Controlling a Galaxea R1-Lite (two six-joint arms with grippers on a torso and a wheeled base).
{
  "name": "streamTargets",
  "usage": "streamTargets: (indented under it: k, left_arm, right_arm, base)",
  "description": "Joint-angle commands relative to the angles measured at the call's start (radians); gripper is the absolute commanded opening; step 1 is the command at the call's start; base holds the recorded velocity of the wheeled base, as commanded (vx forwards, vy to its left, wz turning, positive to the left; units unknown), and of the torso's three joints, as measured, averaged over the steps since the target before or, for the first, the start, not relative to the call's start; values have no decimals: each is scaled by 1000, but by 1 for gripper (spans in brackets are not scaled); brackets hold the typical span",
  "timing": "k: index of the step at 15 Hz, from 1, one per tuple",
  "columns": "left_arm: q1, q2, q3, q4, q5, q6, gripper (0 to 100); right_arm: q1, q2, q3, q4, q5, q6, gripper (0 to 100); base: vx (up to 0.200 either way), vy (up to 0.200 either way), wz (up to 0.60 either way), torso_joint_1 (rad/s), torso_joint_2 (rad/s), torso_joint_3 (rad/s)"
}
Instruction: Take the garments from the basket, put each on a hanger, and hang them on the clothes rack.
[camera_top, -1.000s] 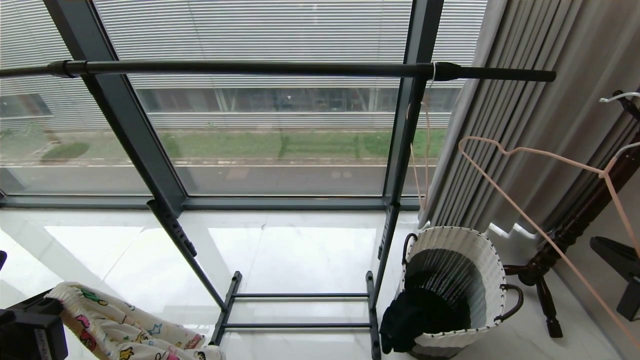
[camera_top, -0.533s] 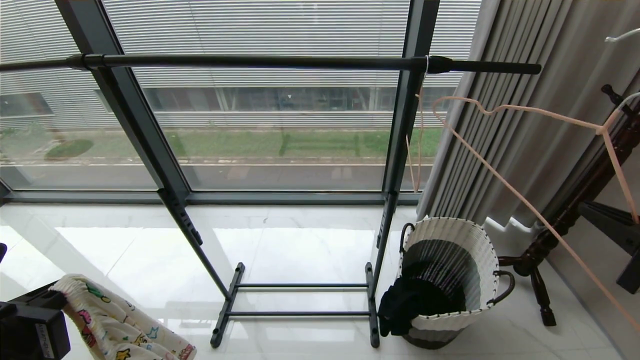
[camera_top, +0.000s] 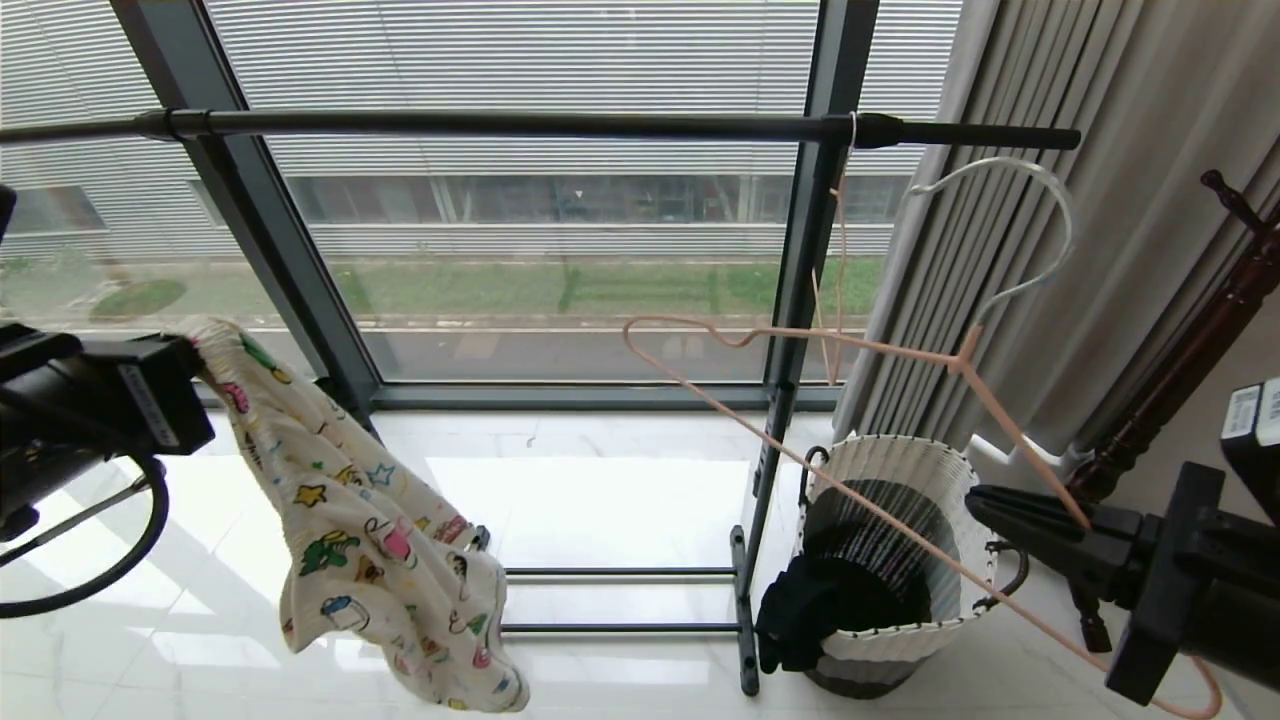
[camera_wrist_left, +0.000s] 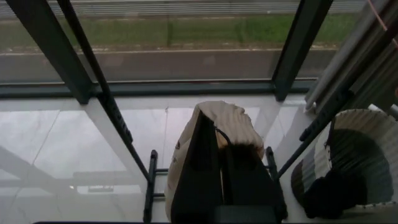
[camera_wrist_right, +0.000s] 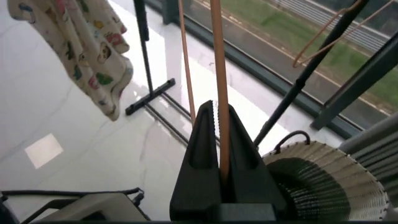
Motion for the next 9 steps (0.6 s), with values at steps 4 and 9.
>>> streamTargets:
  k: [4, 9]
  left_arm:
    - [-258, 301, -198, -63, 272, -189, 0]
    - [-316, 413, -226, -117, 350, -201, 0]
  right_arm:
    - [146, 88, 0, -6, -2, 0, 0]
    - [194, 67, -39, -4, -7, -3, 0]
  base:
    - [0, 0, 0, 0, 0, 0]
    - [0, 0, 0, 0, 0, 0]
